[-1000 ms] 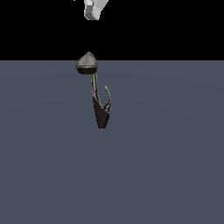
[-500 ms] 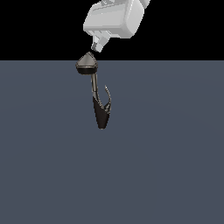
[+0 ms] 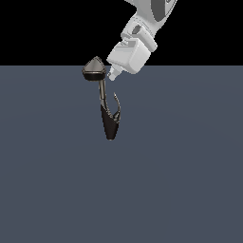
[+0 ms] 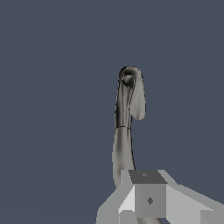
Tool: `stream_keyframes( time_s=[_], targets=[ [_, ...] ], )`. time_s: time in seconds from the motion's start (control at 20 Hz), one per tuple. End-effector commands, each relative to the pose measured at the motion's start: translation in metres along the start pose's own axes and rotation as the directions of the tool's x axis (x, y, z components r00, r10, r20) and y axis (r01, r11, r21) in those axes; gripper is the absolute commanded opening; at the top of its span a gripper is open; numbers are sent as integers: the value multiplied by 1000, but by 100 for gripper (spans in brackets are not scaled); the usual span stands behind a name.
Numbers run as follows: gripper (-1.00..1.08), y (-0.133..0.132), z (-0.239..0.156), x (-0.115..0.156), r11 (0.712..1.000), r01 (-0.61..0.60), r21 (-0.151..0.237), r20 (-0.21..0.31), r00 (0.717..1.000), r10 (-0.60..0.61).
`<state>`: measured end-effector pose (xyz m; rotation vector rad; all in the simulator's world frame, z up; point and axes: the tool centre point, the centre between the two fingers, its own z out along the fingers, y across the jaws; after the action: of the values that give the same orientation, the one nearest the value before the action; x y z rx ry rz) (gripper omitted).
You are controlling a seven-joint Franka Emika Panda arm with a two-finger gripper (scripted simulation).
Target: Turn on the faucet by rotating a designated handle.
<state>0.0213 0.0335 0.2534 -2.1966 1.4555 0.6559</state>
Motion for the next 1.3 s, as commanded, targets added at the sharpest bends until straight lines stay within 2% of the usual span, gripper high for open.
stream_keyframes(
  time_s=[0.0,0.3,0.6,1.05,1.25],
  targets=[
    [-100,-10,10,17,997,-66,27,32,997,65],
    [-100,-25,29,49,980,-186,71,96,979,179],
    [-100,-32,41,68,962,-255,93,135,961,241],
    [-100,-34,44,73,957,-272,98,145,956,256],
    [-100,-25,45,67,957,-272,98,145,956,256]
  ],
)
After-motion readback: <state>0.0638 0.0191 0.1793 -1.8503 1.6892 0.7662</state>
